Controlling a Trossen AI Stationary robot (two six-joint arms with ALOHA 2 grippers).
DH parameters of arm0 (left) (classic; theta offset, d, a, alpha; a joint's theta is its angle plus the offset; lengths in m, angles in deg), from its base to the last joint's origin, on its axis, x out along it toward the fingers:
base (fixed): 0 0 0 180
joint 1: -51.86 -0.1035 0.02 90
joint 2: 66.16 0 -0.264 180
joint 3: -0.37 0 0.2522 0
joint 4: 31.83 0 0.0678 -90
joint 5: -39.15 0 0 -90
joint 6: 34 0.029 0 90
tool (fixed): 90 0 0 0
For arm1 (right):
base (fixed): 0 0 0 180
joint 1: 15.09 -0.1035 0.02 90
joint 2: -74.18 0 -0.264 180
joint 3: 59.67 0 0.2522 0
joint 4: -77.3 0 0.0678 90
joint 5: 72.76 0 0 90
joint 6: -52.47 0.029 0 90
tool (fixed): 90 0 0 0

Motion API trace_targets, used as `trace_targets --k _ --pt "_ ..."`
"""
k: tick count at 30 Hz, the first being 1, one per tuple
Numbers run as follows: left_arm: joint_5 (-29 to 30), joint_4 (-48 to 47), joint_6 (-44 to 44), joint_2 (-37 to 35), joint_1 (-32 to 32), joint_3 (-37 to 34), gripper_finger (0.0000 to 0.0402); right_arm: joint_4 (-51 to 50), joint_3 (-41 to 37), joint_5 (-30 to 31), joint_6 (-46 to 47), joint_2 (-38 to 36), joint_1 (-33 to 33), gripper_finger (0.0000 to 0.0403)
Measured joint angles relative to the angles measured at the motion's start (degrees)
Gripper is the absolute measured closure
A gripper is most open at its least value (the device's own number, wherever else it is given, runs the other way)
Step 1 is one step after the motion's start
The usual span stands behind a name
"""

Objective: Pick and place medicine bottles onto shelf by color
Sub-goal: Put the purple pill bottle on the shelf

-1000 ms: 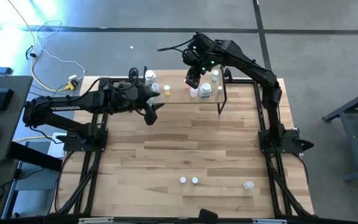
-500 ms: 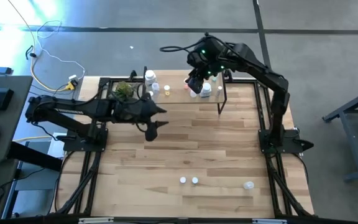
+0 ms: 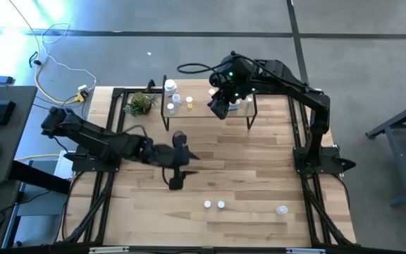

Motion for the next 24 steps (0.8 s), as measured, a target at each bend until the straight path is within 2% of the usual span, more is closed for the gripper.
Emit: trace_targets --k 10,24 --pt "1.8 9.1 0.1 8.6 5.7 0.0 0.0179 0.0 0.0 0.1 1.9 0.0 -3.7 0.0235" --pt "4.5 19.0 -3.2 17.9 10.3 0.0 0.0179 -2.4 0.0 2.6 3.8 0.0 -4.7 0.0235"
